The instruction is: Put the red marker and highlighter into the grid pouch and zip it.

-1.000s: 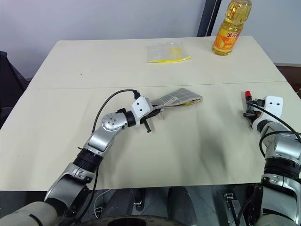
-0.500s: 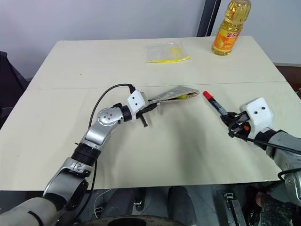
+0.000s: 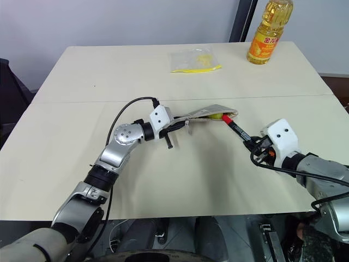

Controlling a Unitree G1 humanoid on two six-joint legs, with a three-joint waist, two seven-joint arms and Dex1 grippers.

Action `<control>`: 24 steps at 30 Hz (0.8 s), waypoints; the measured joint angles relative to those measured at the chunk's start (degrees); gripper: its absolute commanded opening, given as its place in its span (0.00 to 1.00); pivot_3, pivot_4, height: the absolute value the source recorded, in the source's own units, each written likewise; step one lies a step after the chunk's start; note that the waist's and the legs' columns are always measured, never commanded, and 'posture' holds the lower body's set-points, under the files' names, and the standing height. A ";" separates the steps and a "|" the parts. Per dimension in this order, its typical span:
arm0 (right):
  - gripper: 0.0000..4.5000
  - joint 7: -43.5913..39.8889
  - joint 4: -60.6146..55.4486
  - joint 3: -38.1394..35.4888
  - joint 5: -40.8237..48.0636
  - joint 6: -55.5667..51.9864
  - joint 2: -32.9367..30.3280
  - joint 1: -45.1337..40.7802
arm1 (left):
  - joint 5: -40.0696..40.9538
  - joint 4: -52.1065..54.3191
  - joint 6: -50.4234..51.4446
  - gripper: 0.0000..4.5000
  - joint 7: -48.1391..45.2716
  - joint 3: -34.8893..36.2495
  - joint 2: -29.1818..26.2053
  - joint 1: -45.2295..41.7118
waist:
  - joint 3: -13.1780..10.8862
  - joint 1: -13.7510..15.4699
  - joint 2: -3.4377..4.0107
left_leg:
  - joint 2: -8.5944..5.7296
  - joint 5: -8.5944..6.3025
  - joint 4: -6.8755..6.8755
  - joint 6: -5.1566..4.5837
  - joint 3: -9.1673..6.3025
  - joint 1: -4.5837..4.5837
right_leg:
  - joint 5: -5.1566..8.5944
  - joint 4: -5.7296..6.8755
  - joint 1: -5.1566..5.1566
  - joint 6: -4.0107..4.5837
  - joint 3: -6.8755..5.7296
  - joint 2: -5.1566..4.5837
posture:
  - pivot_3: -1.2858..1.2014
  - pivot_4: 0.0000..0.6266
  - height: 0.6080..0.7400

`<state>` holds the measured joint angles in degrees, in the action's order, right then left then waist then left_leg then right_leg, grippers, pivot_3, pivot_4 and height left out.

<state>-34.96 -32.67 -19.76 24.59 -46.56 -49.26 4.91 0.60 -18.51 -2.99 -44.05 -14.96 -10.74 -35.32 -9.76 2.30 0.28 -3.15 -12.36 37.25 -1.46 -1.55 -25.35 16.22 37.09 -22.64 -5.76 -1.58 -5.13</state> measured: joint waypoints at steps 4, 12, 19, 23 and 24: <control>0.09 -1.01 -1.13 2.21 -2.07 0.99 -2.77 0.00 | 0.00 1.12 -0.50 0.00 -2.22 -0.23 -1.67 0.59 | 0.00 -0.02 0.00 | 0.00 0.00 -0.01 0.00 0.00 0.00 | 0.00 0.00 -0.01 0.00 0.00 0.00 | 0.52 0.24 1.00; 0.09 -5.07 -4.99 6.49 -4.41 1.56 -9.77 -1.36 | 0.02 3.27 -2.12 0.00 -5.83 -2.16 -3.27 1.61 | -0.01 0.01 -0.02 | 0.00 0.00 0.01 0.00 0.00 0.00 | 0.05 -0.02 0.00 0.10 0.00 -0.02 | 0.52 0.24 1.00; 0.09 -6.42 -5.40 13.86 -8.52 2.94 -12.69 -6.90 | 0.36 4.04 -2.46 0.00 -7.73 -2.25 -3.33 1.94 | -0.01 -0.04 -0.02 | 0.00 0.00 0.00 0.00 0.00 -0.01 | 0.03 -0.03 -0.01 0.06 0.00 -0.02 | 0.52 0.24 1.00; 0.09 -6.99 -5.35 19.12 -10.78 3.02 -12.70 -11.31 | 1.10 5.94 -2.59 0.00 -9.00 -2.34 -3.28 2.43 | -0.02 -0.07 -0.03 | 0.00 0.00 0.00 0.00 0.00 -0.02 | 0.04 -0.05 -0.02 0.08 0.00 -0.02 | 0.52 0.24 1.00; 0.09 -6.94 -5.32 20.07 -11.05 2.92 -12.45 -12.28 | 1.22 6.35 -2.59 0.00 -9.35 -2.37 -3.24 2.59 | -0.02 -0.08 -0.03 | 0.00 0.00 0.00 0.00 0.00 -0.02 | 0.06 -0.05 -0.02 0.12 0.00 -0.03 | 0.52 0.24 1.00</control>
<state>-41.91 -37.99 0.31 13.53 -43.64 -61.71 -7.37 1.82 -12.17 -5.58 -53.39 -17.33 -13.97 -32.72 -9.77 2.22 0.26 -3.14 -12.36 37.25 -1.45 -1.55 -25.36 16.29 37.05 -22.66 -5.64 -1.57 -5.16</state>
